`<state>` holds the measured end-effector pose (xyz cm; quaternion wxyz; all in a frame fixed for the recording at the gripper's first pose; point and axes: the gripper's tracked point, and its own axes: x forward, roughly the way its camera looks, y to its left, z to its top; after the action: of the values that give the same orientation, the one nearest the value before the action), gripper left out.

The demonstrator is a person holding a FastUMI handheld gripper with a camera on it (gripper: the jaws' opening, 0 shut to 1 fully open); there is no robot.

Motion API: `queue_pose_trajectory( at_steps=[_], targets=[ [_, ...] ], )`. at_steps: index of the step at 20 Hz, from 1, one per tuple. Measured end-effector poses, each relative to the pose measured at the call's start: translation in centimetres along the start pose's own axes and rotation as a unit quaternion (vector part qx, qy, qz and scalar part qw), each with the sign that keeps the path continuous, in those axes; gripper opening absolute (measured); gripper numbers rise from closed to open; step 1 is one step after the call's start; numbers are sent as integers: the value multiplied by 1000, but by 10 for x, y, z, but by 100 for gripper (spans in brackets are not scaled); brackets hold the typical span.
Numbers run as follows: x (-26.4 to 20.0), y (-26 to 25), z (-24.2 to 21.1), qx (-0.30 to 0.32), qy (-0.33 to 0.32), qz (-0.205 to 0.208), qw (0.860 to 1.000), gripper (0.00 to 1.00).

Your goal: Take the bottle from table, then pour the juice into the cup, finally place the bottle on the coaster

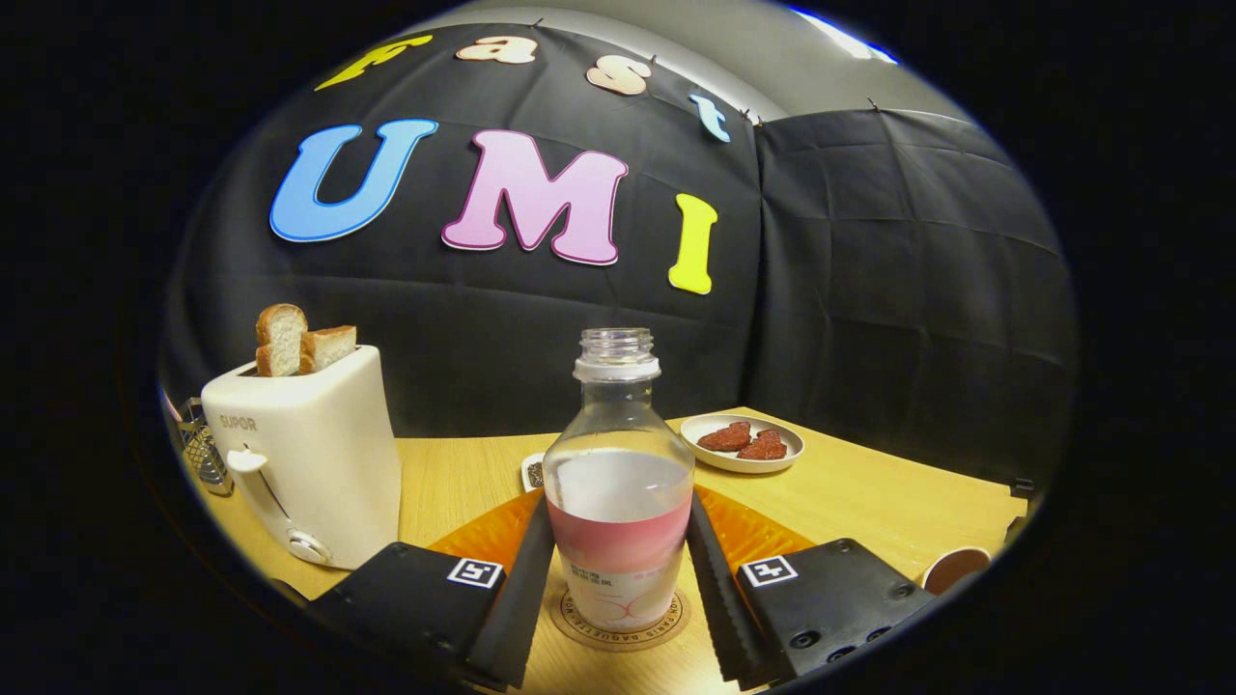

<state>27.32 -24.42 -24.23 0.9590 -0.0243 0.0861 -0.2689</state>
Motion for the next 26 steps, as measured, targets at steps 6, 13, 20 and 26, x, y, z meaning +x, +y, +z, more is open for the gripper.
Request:
queue_pose_trajectory(
  at_steps=[6, 13, 20, 26],
  targets=[
    [0, -2, 1, 10, -4, 2, 1000, 75],
    [-7, -13, 0, 9, 13, 6, 1000, 100],
    [-44, -8, 8, 9, 31, 25, 999, 97],
    [-99, 0, 37, 8, 21, 59, 998, 97]
  ],
)
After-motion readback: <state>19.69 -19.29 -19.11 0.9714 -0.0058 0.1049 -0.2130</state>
